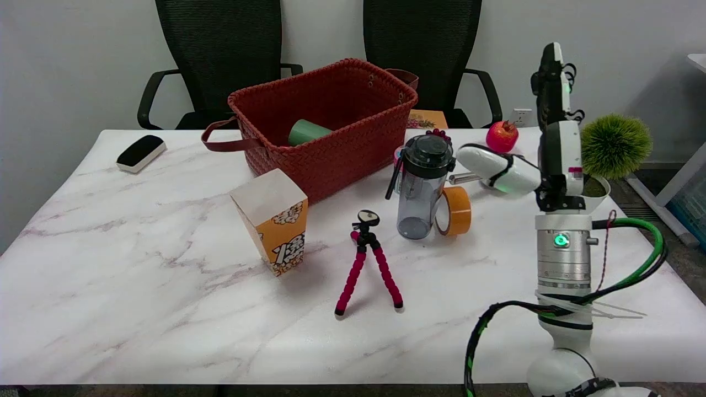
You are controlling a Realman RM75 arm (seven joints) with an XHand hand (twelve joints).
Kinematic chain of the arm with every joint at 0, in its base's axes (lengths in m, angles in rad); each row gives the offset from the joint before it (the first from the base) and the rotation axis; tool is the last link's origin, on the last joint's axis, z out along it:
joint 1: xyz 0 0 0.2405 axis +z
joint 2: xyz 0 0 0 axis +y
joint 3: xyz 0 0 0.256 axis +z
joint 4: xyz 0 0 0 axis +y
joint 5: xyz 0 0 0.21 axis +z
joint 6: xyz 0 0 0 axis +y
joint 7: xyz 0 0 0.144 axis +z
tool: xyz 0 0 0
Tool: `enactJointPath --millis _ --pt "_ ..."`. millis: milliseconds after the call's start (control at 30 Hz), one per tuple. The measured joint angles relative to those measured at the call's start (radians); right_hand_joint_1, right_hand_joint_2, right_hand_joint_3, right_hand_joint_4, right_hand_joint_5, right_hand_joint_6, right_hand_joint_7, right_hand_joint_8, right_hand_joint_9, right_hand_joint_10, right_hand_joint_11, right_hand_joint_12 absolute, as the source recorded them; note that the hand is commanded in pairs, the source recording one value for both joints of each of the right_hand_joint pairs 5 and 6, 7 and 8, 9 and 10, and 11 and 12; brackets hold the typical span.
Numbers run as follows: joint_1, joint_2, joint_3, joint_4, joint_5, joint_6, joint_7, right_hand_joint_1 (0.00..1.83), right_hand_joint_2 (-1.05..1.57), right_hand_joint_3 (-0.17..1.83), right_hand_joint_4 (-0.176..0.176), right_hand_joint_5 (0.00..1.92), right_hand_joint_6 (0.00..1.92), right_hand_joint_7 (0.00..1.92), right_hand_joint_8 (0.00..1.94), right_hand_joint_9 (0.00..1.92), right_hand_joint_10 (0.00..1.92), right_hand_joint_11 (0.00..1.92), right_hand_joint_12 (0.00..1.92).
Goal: Pick up the flexible tripod.
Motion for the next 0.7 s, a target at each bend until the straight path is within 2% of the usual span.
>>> enactJointPath --millis 433,700 --pt "-0.087 0.066 0.007 -0.054 -0.002 0.100 0.130 0.76 0.29 -0.01 0.000 0.00 0.00 0.00 0.00 0.00 0.00 0.13 0.13" --pt "-0.160 0.079 -0.017 -0.045 -0.063 0.157 0.168 0.76 0.35 -0.02 0.000 0.00 0.00 0.00 0.00 0.00 0.00 0.17 0.17"
